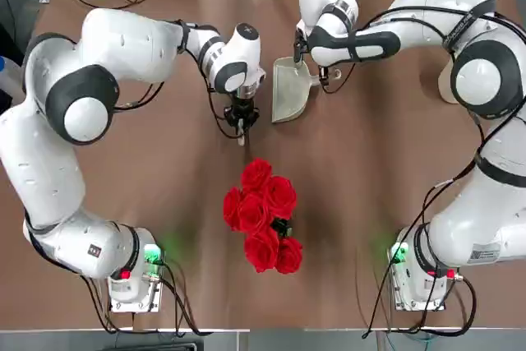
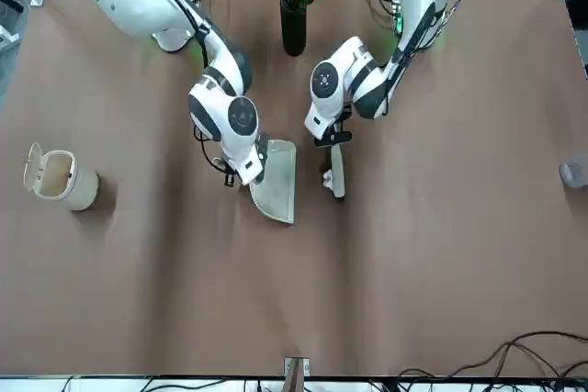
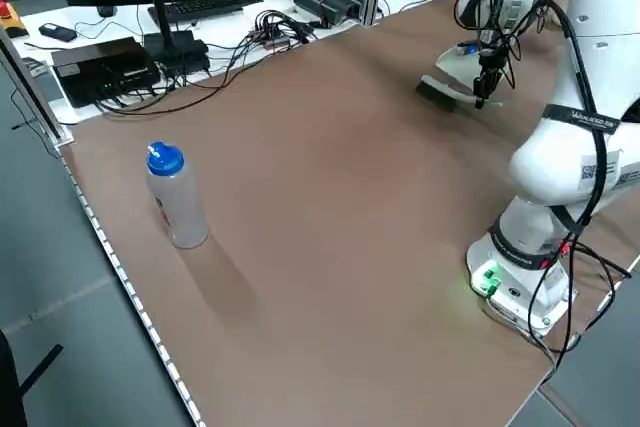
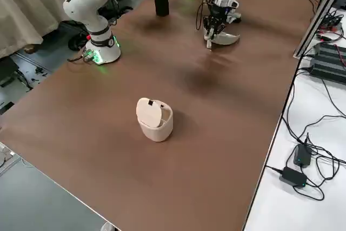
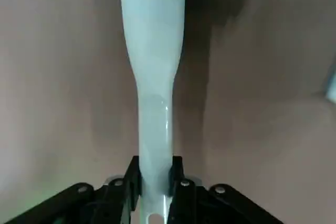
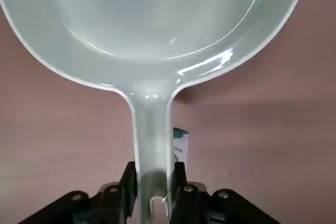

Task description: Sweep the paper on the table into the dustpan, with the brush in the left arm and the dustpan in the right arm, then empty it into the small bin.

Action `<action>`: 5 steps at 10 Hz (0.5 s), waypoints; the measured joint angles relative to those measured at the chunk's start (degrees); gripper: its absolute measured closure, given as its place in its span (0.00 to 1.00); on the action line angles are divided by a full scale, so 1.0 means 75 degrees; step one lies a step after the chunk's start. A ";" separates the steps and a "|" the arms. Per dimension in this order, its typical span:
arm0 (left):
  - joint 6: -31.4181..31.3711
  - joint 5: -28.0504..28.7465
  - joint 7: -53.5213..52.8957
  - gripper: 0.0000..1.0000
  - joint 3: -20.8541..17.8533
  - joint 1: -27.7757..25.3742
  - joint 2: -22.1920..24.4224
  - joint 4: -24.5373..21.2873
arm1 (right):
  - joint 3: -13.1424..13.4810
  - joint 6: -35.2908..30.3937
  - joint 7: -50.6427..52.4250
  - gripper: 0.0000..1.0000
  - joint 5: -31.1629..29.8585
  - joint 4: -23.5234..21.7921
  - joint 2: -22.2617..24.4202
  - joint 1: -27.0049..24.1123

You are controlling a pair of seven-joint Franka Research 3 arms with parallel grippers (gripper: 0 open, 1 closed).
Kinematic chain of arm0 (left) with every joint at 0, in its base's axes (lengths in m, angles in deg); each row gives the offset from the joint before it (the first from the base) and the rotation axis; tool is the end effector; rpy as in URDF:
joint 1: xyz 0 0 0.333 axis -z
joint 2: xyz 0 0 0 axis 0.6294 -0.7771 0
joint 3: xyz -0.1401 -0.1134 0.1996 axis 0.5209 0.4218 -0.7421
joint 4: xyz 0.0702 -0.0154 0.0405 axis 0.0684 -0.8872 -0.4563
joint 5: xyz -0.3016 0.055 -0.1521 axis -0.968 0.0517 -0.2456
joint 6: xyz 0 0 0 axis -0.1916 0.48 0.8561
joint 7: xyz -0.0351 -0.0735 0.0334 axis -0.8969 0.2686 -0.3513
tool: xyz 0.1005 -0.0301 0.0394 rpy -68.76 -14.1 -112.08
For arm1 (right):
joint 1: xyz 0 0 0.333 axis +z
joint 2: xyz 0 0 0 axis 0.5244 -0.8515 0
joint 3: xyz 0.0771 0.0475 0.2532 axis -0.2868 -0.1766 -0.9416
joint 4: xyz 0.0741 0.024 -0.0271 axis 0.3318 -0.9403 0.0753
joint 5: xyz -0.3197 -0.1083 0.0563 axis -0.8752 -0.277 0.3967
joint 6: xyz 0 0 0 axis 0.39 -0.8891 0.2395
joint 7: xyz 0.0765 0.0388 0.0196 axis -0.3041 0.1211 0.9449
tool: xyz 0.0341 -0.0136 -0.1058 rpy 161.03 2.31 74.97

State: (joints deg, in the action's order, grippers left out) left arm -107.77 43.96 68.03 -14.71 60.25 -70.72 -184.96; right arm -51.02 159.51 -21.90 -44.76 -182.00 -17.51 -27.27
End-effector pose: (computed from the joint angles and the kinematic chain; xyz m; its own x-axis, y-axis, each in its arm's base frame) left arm 0.3510 -0.3956 0.2171 0.9703 0.0944 -0.2229 0.0592 -0.9854 -0.1596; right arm 0.4738 0.3279 0.2510 0.1001 0.9446 -0.3127 0.9919 -0.1193 -0.0430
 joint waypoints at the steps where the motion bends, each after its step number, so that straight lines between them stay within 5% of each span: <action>1: 0.0000 0.0000 0.0088 0.73 -0.0001 0.0093 -0.0096 0.0164 | -0.0018 -0.0029 0.0000 0.68 -0.0058 0.0113 -0.0070 0.0073; 5: -0.0060 0.0000 0.0304 0.73 -0.0005 0.0450 -0.0421 0.0676 | -0.0036 -0.0037 -0.0003 0.68 -0.0309 0.0244 -0.0209 0.0265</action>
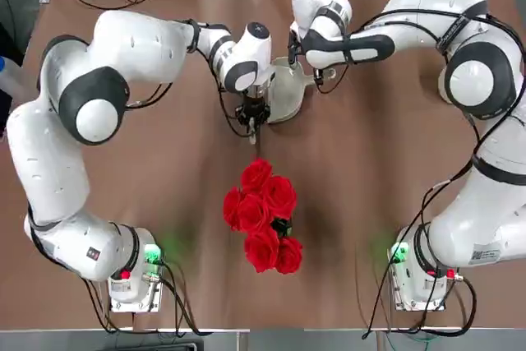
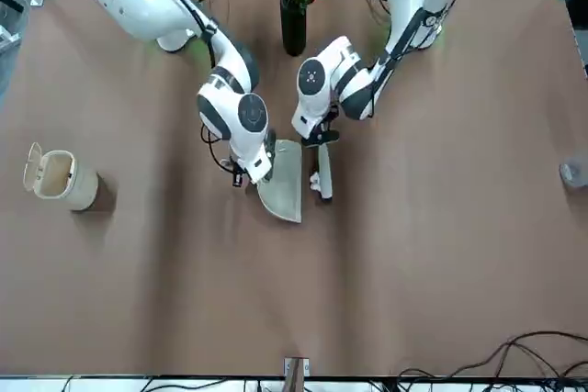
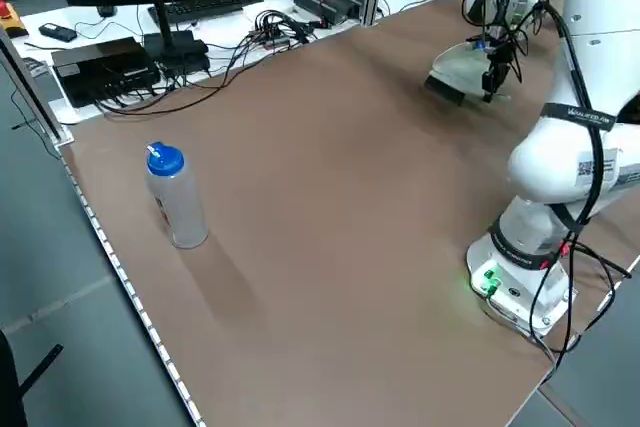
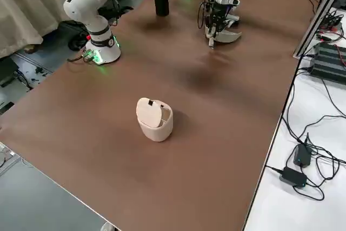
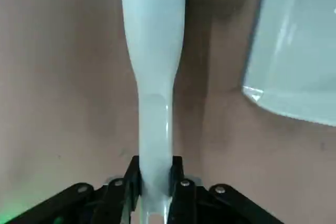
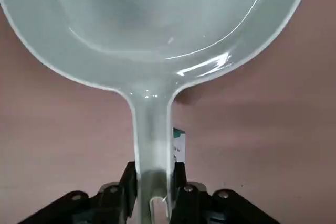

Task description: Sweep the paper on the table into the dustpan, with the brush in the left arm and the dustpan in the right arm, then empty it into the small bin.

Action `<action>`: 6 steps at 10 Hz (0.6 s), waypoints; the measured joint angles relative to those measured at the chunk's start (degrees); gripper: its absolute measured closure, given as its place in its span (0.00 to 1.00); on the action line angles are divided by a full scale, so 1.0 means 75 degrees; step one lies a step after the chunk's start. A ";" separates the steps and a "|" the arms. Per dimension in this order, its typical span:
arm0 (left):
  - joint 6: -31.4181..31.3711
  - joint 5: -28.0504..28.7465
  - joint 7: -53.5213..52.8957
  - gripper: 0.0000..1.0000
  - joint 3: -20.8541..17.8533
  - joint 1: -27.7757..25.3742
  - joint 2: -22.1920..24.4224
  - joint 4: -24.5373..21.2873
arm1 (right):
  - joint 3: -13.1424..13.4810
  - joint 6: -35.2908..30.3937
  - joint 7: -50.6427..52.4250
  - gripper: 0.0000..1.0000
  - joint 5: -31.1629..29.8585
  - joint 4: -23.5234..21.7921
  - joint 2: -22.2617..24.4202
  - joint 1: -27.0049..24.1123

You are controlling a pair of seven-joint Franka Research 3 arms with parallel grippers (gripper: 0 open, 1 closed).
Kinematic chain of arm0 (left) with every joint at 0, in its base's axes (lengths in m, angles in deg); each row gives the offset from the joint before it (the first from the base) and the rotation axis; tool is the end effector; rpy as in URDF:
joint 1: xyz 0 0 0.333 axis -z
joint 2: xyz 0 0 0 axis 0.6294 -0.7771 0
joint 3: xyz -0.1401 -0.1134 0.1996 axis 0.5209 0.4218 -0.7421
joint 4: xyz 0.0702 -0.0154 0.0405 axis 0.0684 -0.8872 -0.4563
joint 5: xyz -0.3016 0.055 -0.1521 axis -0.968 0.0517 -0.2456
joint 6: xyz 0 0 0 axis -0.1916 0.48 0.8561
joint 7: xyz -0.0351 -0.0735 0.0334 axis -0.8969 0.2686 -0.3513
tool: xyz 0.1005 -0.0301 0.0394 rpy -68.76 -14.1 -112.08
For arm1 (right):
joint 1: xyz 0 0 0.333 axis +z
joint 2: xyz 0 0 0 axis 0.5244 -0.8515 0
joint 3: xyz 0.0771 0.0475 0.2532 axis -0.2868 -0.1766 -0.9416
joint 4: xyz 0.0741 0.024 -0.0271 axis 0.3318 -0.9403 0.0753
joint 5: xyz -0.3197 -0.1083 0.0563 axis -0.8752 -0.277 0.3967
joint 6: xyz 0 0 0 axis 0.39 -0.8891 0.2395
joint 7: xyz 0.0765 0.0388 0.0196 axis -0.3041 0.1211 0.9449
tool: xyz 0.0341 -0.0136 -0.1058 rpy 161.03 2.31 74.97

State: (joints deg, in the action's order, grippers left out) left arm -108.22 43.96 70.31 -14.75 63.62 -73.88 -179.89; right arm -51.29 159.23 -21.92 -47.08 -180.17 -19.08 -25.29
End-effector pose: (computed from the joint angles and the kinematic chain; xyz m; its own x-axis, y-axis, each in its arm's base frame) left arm 0.3460 -0.4301 0.2204 0.9736 0.0880 -0.2105 0.0637 -0.9907 -0.1199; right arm 0.4704 0.3451 0.2491 0.0615 0.9465 -0.3169 0.9972 -0.0721 -0.0220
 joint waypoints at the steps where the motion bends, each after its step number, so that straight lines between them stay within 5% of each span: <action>1: -0.0188 0.0000 0.0085 0.73 -0.0002 0.0104 -0.0049 0.0028 | -0.0001 0.0001 -0.0001 0.68 -0.0074 0.0032 -0.0072 0.0051; 6: -0.1033 0.0085 0.0376 0.73 -0.0003 0.0357 -0.0228 0.0065 | -0.0001 0.0004 -0.0041 0.68 -0.0215 0.0114 -0.0243 0.0186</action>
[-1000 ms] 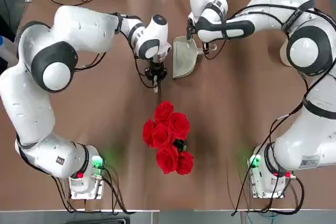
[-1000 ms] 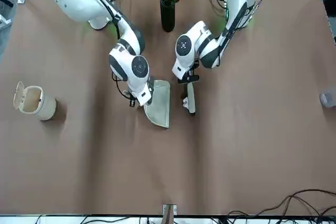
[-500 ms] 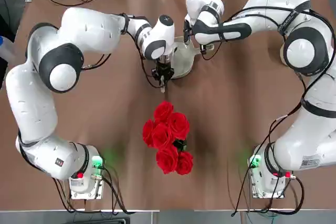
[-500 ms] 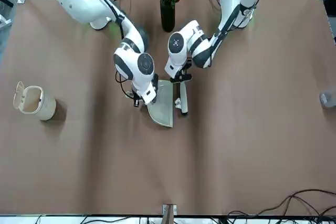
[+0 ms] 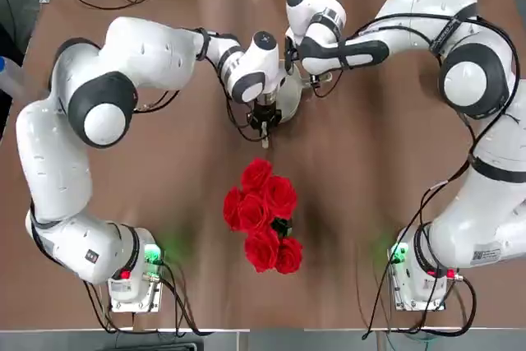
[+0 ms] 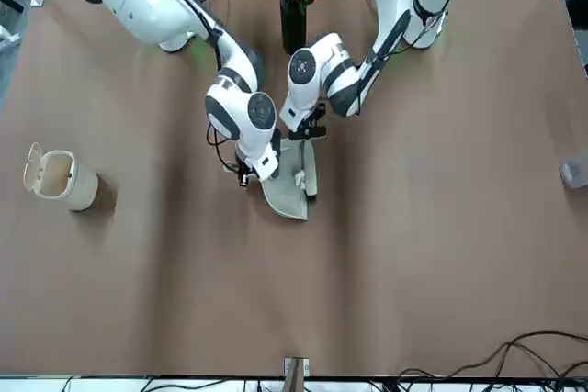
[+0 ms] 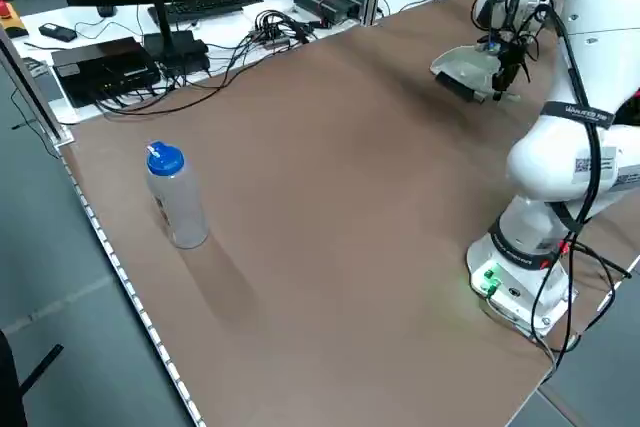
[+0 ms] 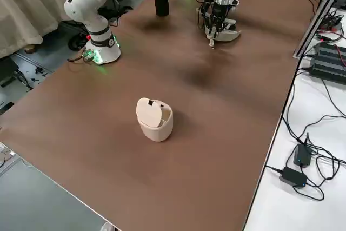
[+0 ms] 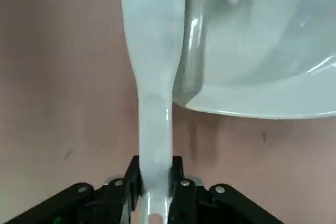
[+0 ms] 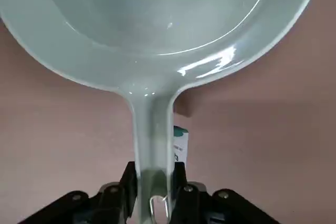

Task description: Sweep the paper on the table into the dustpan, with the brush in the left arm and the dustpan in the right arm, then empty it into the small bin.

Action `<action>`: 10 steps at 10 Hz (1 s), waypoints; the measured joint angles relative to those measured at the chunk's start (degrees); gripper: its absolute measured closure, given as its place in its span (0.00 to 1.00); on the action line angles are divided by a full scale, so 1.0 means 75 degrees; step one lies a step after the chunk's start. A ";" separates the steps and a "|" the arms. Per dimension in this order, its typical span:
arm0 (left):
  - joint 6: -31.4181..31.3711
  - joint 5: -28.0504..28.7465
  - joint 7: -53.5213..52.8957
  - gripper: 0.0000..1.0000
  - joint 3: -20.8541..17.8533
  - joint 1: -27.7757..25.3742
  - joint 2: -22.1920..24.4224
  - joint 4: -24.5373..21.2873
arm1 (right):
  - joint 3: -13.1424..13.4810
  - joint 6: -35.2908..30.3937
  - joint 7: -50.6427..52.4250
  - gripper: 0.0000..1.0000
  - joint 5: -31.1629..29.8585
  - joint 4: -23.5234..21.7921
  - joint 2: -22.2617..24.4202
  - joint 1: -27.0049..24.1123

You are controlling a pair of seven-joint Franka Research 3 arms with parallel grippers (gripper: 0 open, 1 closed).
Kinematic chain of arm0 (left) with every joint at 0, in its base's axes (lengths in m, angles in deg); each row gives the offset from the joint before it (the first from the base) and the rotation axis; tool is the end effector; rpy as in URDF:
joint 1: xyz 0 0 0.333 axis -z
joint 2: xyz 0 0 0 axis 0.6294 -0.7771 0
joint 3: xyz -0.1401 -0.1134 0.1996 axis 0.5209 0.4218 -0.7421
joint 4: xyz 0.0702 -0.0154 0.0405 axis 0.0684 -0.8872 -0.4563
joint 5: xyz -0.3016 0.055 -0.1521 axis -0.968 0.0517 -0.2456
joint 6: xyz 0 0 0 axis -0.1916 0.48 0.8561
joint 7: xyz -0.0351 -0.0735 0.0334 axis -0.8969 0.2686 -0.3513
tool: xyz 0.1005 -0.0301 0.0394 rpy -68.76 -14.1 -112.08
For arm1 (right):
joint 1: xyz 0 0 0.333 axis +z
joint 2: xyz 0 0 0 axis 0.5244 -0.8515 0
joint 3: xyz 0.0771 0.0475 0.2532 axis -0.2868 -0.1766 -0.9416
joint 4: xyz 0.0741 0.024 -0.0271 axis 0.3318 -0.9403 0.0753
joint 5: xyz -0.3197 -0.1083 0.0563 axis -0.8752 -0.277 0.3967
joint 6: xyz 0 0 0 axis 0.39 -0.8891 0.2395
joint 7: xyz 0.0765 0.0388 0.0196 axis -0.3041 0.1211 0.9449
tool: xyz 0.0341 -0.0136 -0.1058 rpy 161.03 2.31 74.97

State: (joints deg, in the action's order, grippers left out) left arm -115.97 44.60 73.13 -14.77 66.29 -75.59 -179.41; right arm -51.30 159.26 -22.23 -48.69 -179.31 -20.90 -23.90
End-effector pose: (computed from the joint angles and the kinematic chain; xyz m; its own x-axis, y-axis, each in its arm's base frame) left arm 0.3350 -0.4592 0.2177 0.9835 0.0844 -0.1598 0.0819 -0.9964 -0.0223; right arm 0.4654 0.3558 0.2384 0.0343 0.9452 -0.3248 0.9988 -0.0434 -0.0211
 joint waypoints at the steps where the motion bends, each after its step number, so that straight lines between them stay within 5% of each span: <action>1: -0.0160 0.0000 0.0033 0.73 0.0000 0.0024 -0.0001 0.0004 | 0.0000 0.0000 0.0000 0.68 -0.0004 0.0006 -0.0013 0.0000; 6: -0.0358 0.0059 0.0038 0.73 -0.0011 -0.0184 0.0115 0.0051 | 0.0001 0.0004 -0.0002 0.68 -0.0006 0.0013 -0.0025 -0.0001; 10: 0.0615 0.0071 -0.0632 0.73 -0.0003 -0.0832 0.0671 0.0043 | 0.0005 0.0087 0.0058 0.68 -0.0006 0.0021 -0.0038 -0.0036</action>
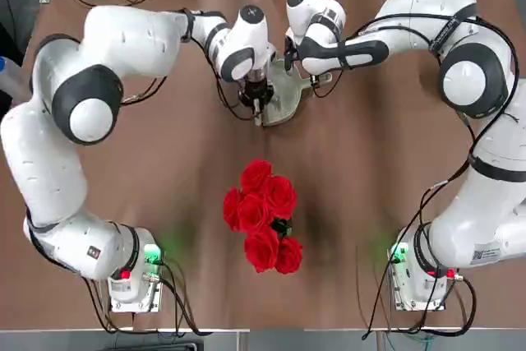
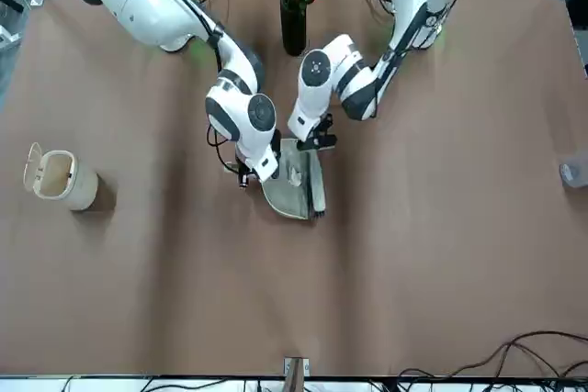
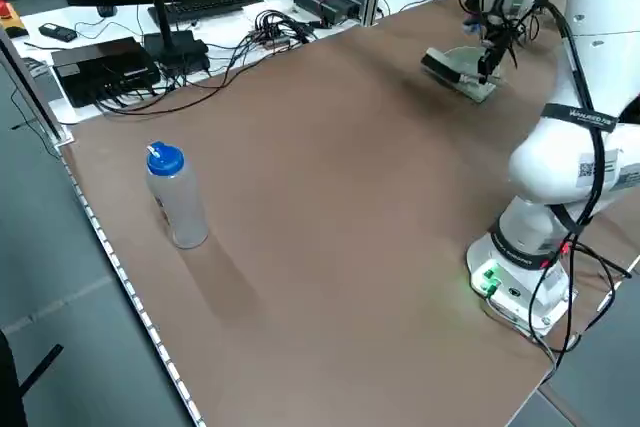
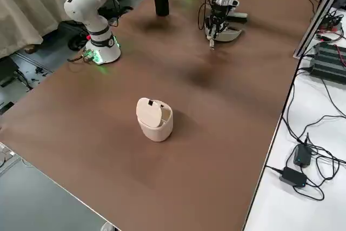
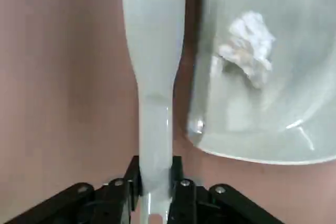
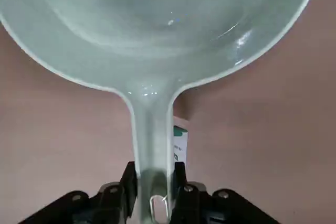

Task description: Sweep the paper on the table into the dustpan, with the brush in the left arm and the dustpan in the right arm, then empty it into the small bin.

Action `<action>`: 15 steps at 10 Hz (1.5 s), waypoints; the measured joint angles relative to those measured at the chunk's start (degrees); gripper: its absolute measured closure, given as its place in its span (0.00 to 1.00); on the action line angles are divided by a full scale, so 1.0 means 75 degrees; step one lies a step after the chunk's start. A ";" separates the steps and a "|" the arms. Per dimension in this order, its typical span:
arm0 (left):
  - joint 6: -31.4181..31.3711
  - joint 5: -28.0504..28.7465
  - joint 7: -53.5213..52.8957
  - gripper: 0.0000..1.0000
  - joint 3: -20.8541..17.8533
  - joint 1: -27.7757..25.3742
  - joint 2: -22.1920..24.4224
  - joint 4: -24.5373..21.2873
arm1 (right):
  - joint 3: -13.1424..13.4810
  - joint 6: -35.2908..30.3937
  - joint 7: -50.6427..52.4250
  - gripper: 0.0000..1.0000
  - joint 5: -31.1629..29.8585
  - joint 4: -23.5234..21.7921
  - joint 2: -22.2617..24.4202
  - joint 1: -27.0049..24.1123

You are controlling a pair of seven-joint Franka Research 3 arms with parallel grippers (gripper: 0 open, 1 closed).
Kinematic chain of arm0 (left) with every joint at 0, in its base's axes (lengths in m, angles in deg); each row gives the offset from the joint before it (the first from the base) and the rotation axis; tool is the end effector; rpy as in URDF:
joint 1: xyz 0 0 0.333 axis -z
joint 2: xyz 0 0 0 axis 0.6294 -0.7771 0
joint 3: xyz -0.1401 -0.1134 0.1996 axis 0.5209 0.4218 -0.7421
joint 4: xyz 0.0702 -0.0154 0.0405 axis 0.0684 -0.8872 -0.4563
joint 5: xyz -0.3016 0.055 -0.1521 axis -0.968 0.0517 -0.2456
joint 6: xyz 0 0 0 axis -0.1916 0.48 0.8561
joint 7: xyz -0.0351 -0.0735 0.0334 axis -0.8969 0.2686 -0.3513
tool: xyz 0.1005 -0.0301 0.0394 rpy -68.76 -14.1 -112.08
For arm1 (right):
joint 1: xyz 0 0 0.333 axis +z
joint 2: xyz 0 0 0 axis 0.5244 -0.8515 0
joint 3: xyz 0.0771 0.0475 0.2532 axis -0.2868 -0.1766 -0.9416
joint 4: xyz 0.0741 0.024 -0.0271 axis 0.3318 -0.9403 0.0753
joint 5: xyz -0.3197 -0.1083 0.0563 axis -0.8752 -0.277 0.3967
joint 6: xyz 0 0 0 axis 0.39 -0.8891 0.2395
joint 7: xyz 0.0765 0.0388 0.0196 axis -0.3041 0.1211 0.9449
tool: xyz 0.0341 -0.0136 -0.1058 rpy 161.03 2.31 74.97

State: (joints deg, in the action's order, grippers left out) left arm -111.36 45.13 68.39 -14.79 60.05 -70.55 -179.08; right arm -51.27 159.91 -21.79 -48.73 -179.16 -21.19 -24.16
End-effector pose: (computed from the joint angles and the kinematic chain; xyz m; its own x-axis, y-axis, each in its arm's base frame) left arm 0.3864 -0.4163 0.2583 0.9884 0.1004 -0.1143 0.0968 -0.9946 -0.0365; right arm 0.4681 0.3548 0.2372 0.0314 0.9485 -0.3151 0.9990 -0.0401 -0.0211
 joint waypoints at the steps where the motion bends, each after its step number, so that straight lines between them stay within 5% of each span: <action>1: 0.0362 0.0000 -0.0289 0.73 0.0000 -0.0263 0.0173 -0.0005 | 0.0000 0.0106 0.0176 0.68 0.0000 0.0000 -0.0005 -0.0054; 10: 0.1413 -0.0130 -0.5356 0.73 0.0038 -0.4501 0.2317 -0.1690 | -0.0055 0.0763 0.2370 0.68 0.1401 0.0122 0.0003 -0.0973; 15: 0.1422 -0.0561 -0.7110 0.73 0.0041 -0.6188 0.2644 -0.2296 | 0.0130 -0.0235 0.2394 0.68 0.2529 0.0241 0.0908 -0.1468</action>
State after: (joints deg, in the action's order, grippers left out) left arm -100.69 40.92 15.06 -14.49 13.64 -50.73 -196.30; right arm -50.29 158.15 -3.84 -29.77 -177.35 -14.38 -35.18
